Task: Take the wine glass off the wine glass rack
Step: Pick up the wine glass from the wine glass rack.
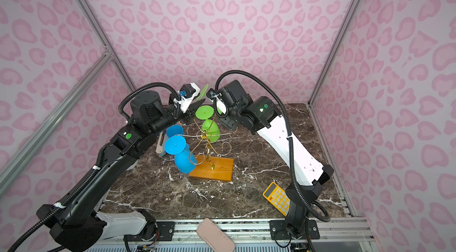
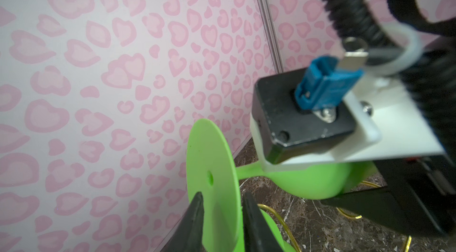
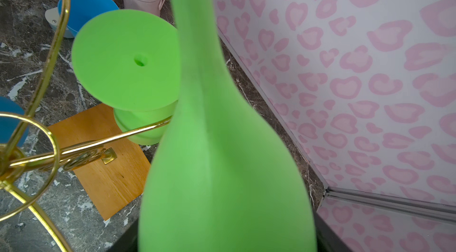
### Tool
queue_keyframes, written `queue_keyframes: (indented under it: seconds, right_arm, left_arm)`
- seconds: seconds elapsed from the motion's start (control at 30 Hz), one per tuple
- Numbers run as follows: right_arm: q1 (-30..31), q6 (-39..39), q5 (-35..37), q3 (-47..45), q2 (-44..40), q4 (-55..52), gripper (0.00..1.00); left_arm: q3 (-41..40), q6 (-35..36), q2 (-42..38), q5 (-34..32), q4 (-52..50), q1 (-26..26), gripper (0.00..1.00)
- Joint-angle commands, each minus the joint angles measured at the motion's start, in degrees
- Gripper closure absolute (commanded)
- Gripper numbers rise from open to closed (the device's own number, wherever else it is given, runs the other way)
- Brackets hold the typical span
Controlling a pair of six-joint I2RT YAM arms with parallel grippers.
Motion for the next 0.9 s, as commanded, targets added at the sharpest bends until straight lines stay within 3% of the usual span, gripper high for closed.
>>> queue_keyframes:
  seconds: [0.0,0.37,0.57,0.87]
  right_arm:
    - [0.29,0.66,-0.79,-0.34,0.07,0.86,0.38]
    - [0.89,1.03,-1.12,-0.72,0.07,1.07,0.38]
    - [0.98,1.2,-1.54,-0.72,-0.28,1.52,0.35]
    - [0.95,2.56,-2.55,-1.78,-1.97,3.39,0.14]
  left_arm:
    - [0.08,0.32,0.2,-0.18,1.72,-0.02,0.73]
    - [0.52,-1.59,0.39,-0.7,3.03,-0.02,0.95]
    - [0.52,-2.31,0.16,-1.1,3.52,-0.02,0.97]
    - [0.34,-4.68,0.1,-3.15,5.48,-0.09,0.96]
